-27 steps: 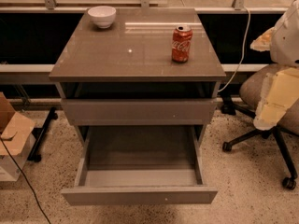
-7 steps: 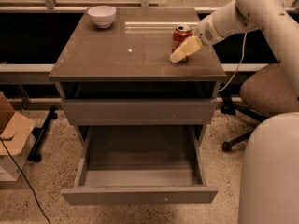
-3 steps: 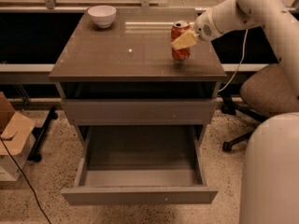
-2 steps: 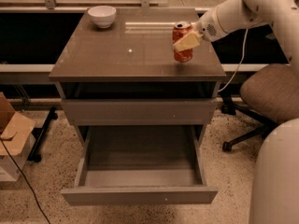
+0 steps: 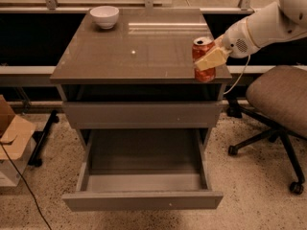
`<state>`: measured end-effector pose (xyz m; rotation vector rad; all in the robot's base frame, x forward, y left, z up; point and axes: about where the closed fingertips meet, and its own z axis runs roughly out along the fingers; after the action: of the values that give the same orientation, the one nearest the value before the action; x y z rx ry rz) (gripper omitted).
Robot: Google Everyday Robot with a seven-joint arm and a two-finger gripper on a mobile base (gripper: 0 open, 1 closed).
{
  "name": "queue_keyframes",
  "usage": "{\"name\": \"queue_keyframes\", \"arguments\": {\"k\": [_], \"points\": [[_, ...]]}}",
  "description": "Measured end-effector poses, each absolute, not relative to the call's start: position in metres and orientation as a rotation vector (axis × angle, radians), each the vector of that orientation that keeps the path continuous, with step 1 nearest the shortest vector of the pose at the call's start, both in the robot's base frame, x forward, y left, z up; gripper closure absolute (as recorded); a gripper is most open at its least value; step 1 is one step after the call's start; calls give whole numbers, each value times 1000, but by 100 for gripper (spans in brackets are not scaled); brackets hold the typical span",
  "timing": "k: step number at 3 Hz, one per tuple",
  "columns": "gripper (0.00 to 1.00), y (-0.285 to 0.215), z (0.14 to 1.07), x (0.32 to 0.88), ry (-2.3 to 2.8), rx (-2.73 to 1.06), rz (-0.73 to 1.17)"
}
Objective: Place coke can into middle drawer
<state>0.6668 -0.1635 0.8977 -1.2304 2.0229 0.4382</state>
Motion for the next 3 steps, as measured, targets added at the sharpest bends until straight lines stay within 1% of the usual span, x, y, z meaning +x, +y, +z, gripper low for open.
{"name": "queue_keyframes", "arguments": {"k": [1, 2, 3], "points": [[100, -172, 888, 627, 2023, -1269, 455], [100, -169, 864, 592, 1982, -1314, 482], [100, -161, 838, 576, 1931, -1324, 480]]}}
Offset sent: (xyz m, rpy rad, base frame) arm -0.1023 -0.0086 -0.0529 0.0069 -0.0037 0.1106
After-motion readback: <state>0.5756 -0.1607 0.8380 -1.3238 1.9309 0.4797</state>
